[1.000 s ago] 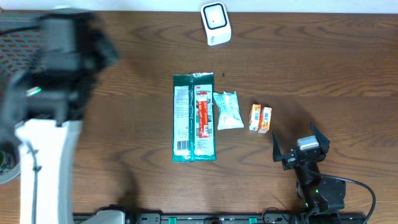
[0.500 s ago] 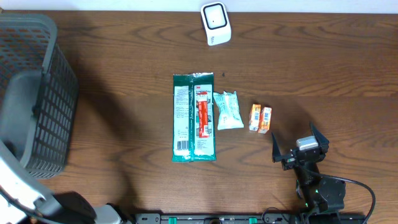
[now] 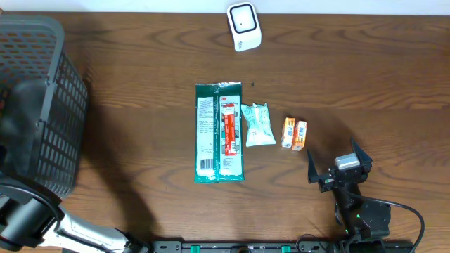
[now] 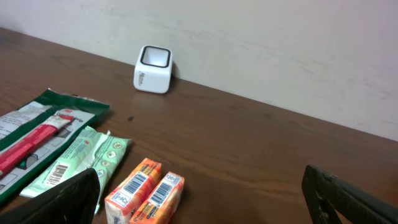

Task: Scan the item barcode
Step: 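Reach the left gripper into the basket and grasp the green-lidded jar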

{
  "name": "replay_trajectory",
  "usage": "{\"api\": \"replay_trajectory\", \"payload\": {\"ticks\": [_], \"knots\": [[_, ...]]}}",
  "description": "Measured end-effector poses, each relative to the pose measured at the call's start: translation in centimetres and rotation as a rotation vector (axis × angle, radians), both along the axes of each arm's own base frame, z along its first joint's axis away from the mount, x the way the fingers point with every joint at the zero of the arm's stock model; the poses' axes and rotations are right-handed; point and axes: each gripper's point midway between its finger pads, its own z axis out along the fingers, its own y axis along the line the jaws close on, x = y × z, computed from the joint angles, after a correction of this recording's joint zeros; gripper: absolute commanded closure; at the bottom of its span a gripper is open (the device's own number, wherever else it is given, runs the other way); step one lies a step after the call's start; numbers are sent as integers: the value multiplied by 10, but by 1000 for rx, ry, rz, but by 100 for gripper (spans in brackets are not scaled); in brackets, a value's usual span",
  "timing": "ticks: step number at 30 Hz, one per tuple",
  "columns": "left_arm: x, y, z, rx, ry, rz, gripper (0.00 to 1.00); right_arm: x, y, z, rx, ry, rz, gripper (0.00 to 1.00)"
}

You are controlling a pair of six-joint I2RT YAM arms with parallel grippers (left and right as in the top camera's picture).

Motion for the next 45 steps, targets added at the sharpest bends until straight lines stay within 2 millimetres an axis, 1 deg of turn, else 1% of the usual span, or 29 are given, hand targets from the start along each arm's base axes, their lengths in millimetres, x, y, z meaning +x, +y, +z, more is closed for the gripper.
{"api": "replay_trajectory", "payload": {"ticks": [5, 10, 21, 25, 29, 32, 36, 39, 41, 44, 45], "knots": [[6, 8, 0, 30, -20, -19, 19, 0, 0, 0, 0, 0, 0, 1], [11, 15, 0, 57, -38, -29, 15, 0, 0, 0, 0, 0, 0, 1], [13, 21, -18, 87, -39, -41, 12, 0, 0, 0, 0, 0, 0, 1], [14, 22, -25, 93, -43, -43, 13, 0, 0, 0, 0, 0, 0, 1], [14, 19, -31, 77, -49, -44, 21, 0, 0, 0, 0, 0, 0, 1], [21, 15, -33, 55, -86, -51, 22, 0, 0, 0, 0, 0, 0, 1], [28, 12, -35, 30, -128, -62, 33, 0, 0, 0, 0, 0, 0, 1], [33, 9, -36, 14, -152, -74, 35, 0, 0, 0, 0, 0, 0, 1], [37, 7, -37, -1, -175, -79, 38, 0, 0, 0, 0, 0, 0, 1], [42, 4, -36, -17, -208, -86, 39, 0, 0, 0, 0, 0, 0, 1], [43, 3, -34, -17, -216, -87, 37, 0, 0, 0, 0, 0, 0, 1]]}}
